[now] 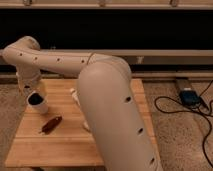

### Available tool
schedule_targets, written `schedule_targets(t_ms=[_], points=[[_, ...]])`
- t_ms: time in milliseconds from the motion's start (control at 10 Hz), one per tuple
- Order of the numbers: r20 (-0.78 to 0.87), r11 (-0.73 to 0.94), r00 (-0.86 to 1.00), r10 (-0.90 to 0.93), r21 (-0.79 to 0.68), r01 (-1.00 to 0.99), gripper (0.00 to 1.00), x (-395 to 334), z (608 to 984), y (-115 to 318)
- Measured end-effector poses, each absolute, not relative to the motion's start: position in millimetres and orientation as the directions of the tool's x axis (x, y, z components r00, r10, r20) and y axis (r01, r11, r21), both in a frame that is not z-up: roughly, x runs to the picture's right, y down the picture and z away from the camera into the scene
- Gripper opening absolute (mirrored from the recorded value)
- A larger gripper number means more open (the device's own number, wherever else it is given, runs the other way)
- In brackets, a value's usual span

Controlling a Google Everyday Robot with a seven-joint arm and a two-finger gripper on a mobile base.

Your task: Place the eraser in the ceramic cup

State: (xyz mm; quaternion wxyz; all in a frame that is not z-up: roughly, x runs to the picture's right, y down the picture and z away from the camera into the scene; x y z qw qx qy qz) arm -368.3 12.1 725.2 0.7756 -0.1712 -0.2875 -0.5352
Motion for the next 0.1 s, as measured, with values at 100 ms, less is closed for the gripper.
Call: schedule_targets(t_ms=[100], points=[[0.630, 0.368, 0.260, -0.732, 0.043, 0.929, 0.71, -369.4, 724.6, 12.6]])
